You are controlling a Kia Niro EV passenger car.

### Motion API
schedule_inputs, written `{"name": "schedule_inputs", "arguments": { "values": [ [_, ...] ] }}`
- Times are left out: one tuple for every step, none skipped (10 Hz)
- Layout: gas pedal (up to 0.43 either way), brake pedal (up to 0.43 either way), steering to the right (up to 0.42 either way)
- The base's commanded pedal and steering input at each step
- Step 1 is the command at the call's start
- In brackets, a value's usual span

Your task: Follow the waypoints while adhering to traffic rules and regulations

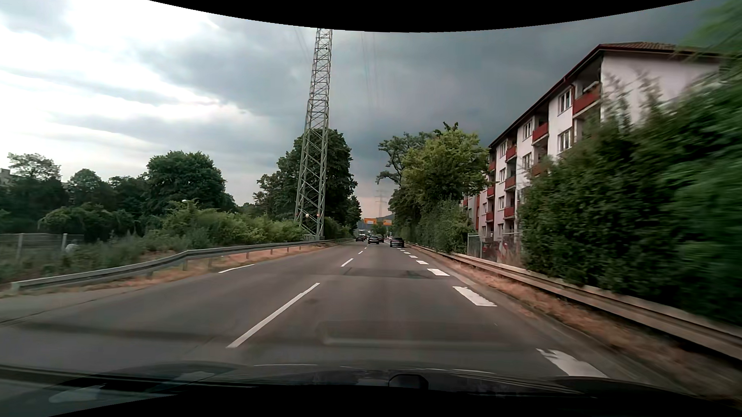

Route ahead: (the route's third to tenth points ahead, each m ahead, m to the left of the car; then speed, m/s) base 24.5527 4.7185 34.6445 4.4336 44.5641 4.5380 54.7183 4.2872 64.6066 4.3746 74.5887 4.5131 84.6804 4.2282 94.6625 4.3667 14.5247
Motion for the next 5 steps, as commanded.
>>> {"name": "schedule_inputs", "arguments": {
  "values": [
    [0.130, 0.000, -0.001],
    [0.130, 0.000, -0.001],
    [0.130, 0.000, -0.001],
    [0.130, 0.000, -0.001],
    [0.130, 0.000, 0.000]
  ]
}}
